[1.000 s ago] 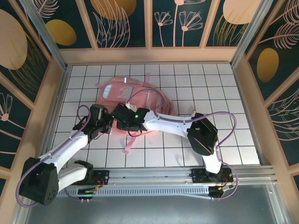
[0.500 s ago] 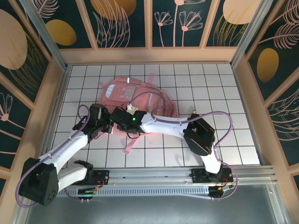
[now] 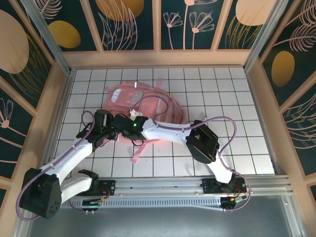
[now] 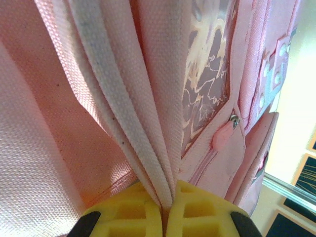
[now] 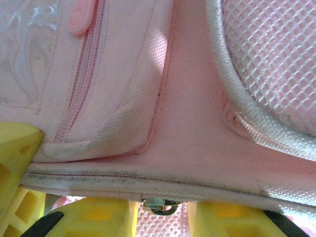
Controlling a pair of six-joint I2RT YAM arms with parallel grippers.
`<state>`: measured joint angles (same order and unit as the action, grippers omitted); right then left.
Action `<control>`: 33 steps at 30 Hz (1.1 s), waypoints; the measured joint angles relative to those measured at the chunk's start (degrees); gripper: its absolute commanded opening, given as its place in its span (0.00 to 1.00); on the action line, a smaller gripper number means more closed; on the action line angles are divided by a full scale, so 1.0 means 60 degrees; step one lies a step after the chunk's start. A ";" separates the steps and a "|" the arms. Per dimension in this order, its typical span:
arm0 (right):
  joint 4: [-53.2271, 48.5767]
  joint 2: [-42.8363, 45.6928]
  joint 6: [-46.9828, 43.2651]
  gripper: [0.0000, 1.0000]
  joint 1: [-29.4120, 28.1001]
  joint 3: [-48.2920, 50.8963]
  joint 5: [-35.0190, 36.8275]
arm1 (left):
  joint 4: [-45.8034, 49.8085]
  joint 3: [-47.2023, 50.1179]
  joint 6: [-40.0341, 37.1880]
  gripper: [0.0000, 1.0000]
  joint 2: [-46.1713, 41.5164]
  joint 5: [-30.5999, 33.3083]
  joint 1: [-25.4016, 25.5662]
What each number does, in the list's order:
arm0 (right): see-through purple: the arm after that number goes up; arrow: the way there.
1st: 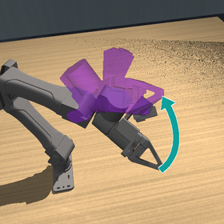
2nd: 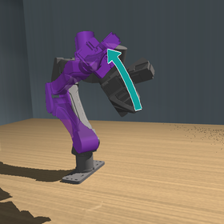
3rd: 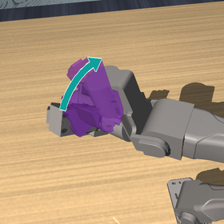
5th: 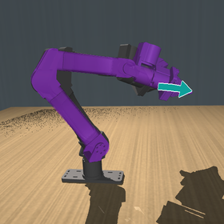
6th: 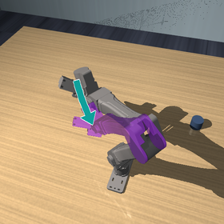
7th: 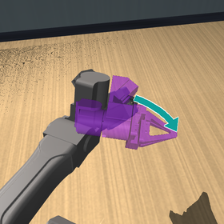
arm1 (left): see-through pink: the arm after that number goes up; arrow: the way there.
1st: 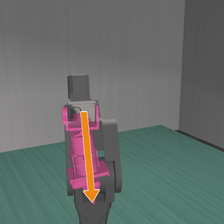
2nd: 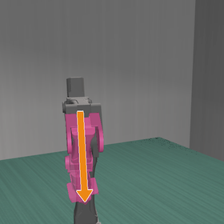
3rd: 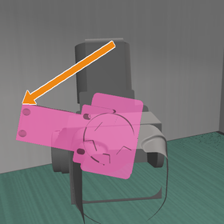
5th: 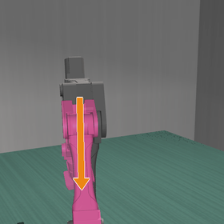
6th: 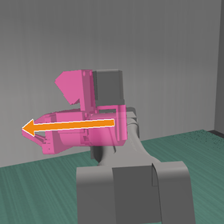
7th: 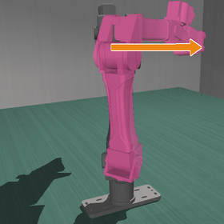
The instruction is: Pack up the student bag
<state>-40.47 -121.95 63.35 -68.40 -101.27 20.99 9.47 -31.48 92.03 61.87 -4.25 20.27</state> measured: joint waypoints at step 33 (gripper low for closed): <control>-0.0262 0.0419 -0.0474 0.00 -0.0007 0.0397 0.0229 | 0.0015 0.0000 -0.0299 0.00 -0.0215 0.0331 0.0117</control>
<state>-42.04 -119.44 60.51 -68.45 -98.89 22.37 9.56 -31.48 90.24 60.58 -2.26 20.97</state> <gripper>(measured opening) 0.058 0.048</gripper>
